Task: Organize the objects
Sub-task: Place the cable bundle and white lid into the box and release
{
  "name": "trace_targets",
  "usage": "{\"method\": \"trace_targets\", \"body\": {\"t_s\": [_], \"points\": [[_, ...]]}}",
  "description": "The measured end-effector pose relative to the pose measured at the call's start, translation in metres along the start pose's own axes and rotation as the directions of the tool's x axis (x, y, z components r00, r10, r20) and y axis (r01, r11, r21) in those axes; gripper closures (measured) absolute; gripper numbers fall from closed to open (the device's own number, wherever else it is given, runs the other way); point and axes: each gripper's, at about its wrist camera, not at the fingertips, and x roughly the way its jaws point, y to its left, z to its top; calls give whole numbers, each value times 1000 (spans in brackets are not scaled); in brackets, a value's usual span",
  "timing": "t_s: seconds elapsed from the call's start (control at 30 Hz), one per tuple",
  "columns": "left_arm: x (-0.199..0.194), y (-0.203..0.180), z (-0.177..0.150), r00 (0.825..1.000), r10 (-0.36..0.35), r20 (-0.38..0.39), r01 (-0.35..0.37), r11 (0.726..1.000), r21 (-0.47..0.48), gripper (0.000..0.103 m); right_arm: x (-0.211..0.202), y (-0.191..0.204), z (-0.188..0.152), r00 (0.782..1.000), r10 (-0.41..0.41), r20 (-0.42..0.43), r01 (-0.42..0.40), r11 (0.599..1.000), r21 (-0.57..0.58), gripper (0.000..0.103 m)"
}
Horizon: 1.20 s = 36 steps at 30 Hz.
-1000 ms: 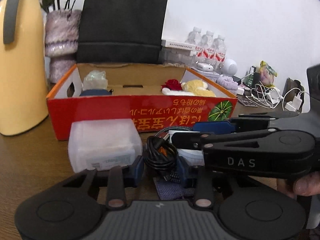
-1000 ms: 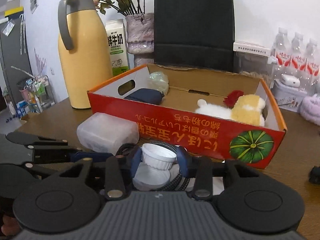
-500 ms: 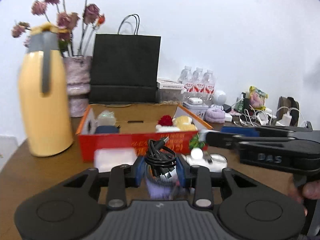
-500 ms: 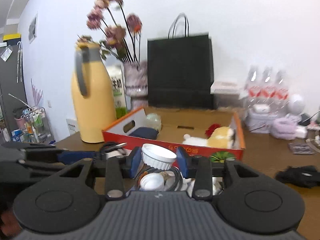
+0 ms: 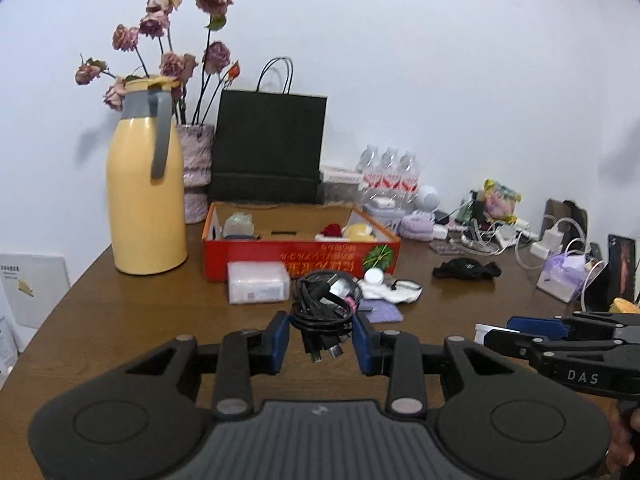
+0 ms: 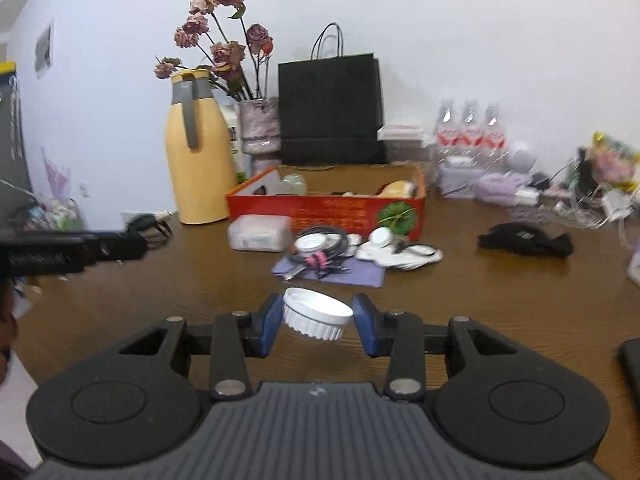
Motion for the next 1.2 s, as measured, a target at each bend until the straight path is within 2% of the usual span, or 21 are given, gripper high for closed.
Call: {"method": "trace_targets", "body": {"t_s": [0.13, 0.23, 0.33, 0.43, 0.57, 0.6, 0.67, 0.73, 0.8, 0.87, 0.9, 0.97, 1.0, 1.03, 1.13, 1.2], "points": [[7, 4, 2, 999, -31, -21, 30, 999, -23, 71, -4, -2, 3, 999, 26, 28, -27, 1000, 10, 63], [29, 18, 18, 996, -73, -50, 69, 995, -67, 71, 8, -4, 12, 999, 25, 26, -24, 1000, -11, 63], [65, 38, 61, 989, -140, -43, 135, 985, -105, 71, 30, -14, 43, 995, 77, 60, -75, 997, -27, 63], [121, 49, 115, 991, -131, -22, 129, 989, -71, 71, 72, -32, 97, 988, 135, 79, -132, 990, -46, 63], [236, 63, 174, 991, -89, -99, 81, 993, -84, 71, 169, -49, 174, 990, 141, 28, -139, 989, -53, 63], [265, 67, 182, 988, -88, -128, 79, 994, -78, 71, 197, -50, 188, 992, 123, 3, -123, 990, -68, 63], [318, 78, 188, 983, -49, -178, 25, 991, -134, 71, 254, -49, 207, 998, 46, -43, -50, 994, -102, 63], [370, 85, 190, 970, -30, -241, 3, 994, -113, 70, 314, -45, 212, 995, -43, -91, 27, 984, -175, 63], [415, 90, 185, 950, 21, -310, -44, 997, -67, 70, 371, -51, 211, 982, -45, -184, 15, 987, -161, 63], [444, 97, 178, 934, 61, -353, -89, 994, -64, 69, 414, -57, 208, 967, -50, -251, 17, 991, -132, 63], [452, 101, 175, 930, 74, -361, -103, 993, -62, 70, 431, -60, 207, 962, -56, -268, 23, 992, -125, 63], [460, 105, 170, 931, 83, -356, -110, 992, -57, 63, 451, -66, 203, 955, -51, -292, 21, 994, -106, 61], [461, 105, 169, 927, 66, -369, -88, 995, -43, 53, 458, -68, 201, 950, -50, -307, 23, 996, -90, 59], [462, 106, 168, 925, 57, -374, -76, 996, -35, 47, 462, -70, 199, 949, -47, -313, 23, 997, -80, 53], [453, 108, 170, 934, 56, -352, -79, 996, -51, 41, 455, -75, 198, 959, -55, -280, 34, 996, -78, 42], [443, 105, 180, 941, 41, -336, -69, 995, -70, 39, 442, -80, 201, 966, -45, -254, 30, 998, -64, 39]]}}
